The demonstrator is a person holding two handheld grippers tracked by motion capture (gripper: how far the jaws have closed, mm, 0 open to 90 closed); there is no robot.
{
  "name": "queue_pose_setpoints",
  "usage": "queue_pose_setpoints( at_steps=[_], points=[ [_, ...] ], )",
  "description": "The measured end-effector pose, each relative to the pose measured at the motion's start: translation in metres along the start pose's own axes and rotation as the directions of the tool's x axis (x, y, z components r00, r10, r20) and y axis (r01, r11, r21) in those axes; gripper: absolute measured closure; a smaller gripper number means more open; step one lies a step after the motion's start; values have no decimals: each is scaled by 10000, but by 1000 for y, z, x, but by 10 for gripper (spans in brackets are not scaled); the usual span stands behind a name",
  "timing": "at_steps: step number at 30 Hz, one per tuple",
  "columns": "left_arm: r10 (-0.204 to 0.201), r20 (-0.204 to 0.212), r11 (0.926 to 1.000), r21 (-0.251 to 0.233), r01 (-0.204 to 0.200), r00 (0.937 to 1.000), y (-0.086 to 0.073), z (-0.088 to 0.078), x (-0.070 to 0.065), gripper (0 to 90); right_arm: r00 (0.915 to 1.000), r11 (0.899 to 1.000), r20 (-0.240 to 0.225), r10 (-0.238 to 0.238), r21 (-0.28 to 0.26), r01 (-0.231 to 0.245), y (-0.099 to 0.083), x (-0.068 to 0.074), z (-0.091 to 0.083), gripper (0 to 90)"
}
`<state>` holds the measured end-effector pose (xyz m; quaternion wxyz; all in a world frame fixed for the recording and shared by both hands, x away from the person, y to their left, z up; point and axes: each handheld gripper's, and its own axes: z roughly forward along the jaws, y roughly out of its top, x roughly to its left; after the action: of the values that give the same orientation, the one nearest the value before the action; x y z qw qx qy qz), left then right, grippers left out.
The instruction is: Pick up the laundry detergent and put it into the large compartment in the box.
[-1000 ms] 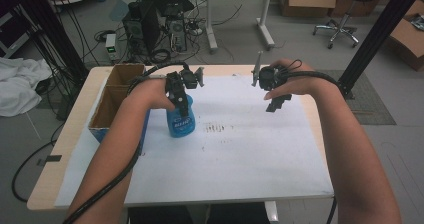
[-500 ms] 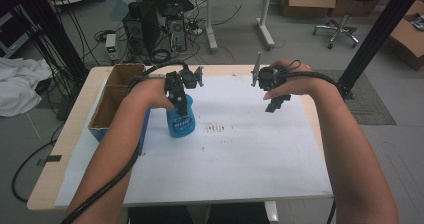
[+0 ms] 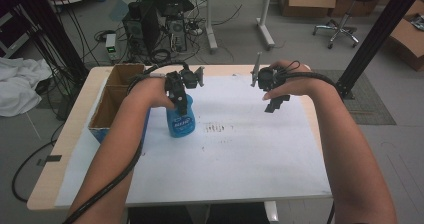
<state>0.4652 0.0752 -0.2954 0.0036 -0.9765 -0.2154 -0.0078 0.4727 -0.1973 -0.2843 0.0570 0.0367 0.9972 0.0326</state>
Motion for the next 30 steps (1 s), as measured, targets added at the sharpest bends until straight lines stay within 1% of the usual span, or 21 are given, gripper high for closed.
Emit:
queue_pose_setpoints(
  at_steps=[9,13,16,17,20,22,23,25,26,27,28,29,30],
  points=[
    [-201,-125,9998,60,202,9997,1,0,-3,389,10000,10000,-36,10,61,-10,0,0,3,163],
    [-689,-98,9975,137,690,9976,1,0,-1,389,10000,10000,-39,4,50,-4,1,1,3,163],
    [-787,-83,9967,201,788,9969,1,-2,-1,389,10000,10000,-7,-20,37,20,1,1,2,163],
    [-809,-104,9964,240,812,9967,1,-4,-1,389,10000,10000,6,-37,27,37,1,2,1,163],
    [-909,-219,9958,121,912,9956,0,-14,-3,390,10000,10000,24,-8,20,8,0,2,0,163],
    [-1186,-278,9928,153,1191,9925,-1,-23,-5,390,10000,10000,38,-2,39,2,-1,3,0,163],
    [-1186,-278,9928,153,1191,9925,-1,-23,-5,390,10000,10000,38,-2,39,2,-1,3,0,163],
    [-1476,-286,9889,127,1480,9886,-2,-33,-6,389,10000,10000,52,14,13,-14,-1,4,-1,163],
    [-1826,-203,9831,115,1828,9830,-3,-43,-7,389,10000,10000,65,2,-1,-2,-1,4,-1,163],
    [-1826,-203,9831,115,1828,9830,-3,-43,-7,389,10000,10000,62,3,-26,-3,-2,4,-2,163],
    [-2052,-159,9786,105,2054,9786,-5,-53,-8,389,10000,10000,73,-10,-35,11,-2,5,-2,163],
    [-2132,-177,9769,139,2134,9769,-6,-58,-8,389,10000,10000,83,5,-29,-5,-2,5,-2,163],
    [-2132,-177,9769,139,2134,9769,-6,-58,-8,389,10000,10000,77,5,-36,-5,-2,5,-2,163]
  ],
)
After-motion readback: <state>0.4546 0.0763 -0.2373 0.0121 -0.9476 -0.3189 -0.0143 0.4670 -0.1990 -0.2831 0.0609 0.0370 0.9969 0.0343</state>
